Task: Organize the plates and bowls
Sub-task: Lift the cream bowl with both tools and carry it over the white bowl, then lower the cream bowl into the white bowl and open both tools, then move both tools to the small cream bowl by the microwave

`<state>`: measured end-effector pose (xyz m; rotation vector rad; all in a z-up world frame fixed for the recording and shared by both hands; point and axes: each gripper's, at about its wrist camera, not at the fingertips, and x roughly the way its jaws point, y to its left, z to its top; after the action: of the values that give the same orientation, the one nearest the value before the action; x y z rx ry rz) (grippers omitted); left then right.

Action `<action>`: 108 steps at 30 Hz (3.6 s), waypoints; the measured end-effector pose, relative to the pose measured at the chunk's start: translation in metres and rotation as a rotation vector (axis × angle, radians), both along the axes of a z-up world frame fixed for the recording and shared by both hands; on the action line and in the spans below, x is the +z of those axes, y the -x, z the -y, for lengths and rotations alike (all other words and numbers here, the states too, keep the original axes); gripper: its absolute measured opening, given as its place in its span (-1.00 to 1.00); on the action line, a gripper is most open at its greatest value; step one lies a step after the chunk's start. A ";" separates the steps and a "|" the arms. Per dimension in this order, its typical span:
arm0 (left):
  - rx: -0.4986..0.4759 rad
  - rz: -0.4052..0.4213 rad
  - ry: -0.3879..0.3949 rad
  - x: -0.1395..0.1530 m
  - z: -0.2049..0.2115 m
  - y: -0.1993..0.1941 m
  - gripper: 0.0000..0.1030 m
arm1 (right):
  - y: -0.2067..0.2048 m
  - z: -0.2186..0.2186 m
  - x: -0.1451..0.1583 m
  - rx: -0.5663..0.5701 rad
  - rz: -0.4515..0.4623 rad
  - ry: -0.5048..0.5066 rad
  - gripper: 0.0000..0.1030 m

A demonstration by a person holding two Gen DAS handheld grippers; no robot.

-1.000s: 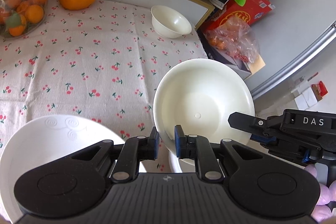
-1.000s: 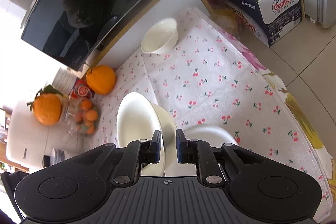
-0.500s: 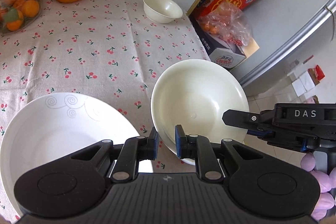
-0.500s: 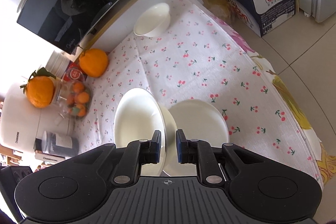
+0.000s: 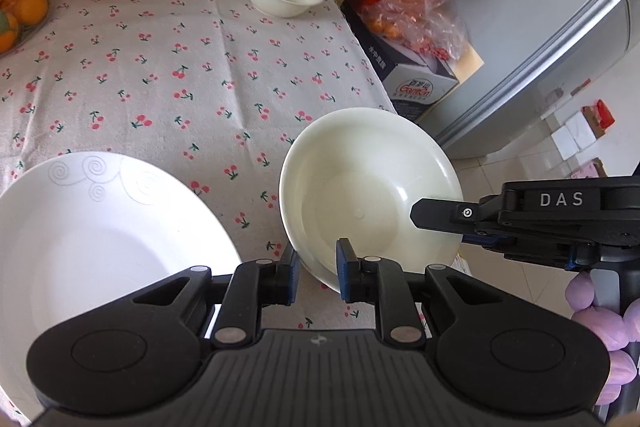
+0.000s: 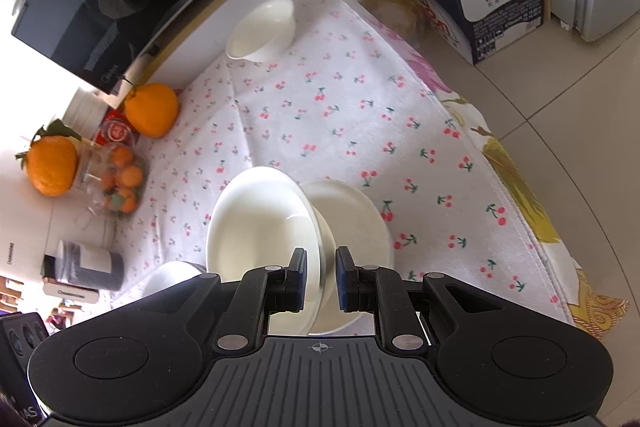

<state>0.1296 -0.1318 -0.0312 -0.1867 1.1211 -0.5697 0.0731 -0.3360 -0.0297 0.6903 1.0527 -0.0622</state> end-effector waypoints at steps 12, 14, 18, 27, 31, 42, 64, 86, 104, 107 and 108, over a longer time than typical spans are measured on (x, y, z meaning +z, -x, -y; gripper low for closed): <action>-0.021 -0.007 -0.027 -0.008 0.011 -0.003 -0.66 | -0.002 0.001 -0.009 0.013 -0.037 0.027 -0.69; -0.023 -0.010 -0.028 -0.010 0.012 -0.003 -0.66 | -0.003 0.001 -0.010 0.016 -0.040 0.032 -0.69; -0.028 -0.007 -0.036 -0.011 0.014 -0.003 -0.65 | -0.003 0.000 -0.010 0.021 -0.043 0.039 -0.65; -0.029 -0.005 -0.041 -0.012 0.015 -0.003 -0.59 | -0.004 -0.002 -0.008 0.030 -0.035 0.064 -0.64; -0.037 -0.002 -0.043 -0.013 0.016 -0.003 -0.54 | -0.004 -0.003 -0.007 0.034 -0.032 0.076 -0.63; -0.072 0.040 -0.058 -0.010 0.020 -0.001 0.17 | -0.003 -0.002 0.007 0.046 0.025 0.150 -0.13; -0.104 0.078 0.042 0.009 0.014 0.005 0.95 | -0.002 0.007 0.020 0.020 0.086 0.118 0.34; 0.002 0.167 0.045 0.037 0.001 -0.020 0.99 | -0.025 0.008 0.064 -0.004 0.230 0.137 0.62; 0.054 0.303 -0.127 0.045 -0.006 -0.096 0.99 | -0.107 -0.006 0.080 0.078 0.279 0.175 0.69; 0.062 0.316 -0.140 0.046 -0.007 -0.109 0.99 | -0.122 -0.008 0.077 0.105 0.281 0.183 0.70; 0.064 0.321 -0.146 0.046 -0.007 -0.112 0.99 | -0.128 -0.008 0.075 0.113 0.280 0.183 0.70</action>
<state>0.2419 -0.1245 0.0150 -0.0033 0.8371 -0.4410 0.2006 -0.3276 0.0454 0.4570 0.8033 0.0355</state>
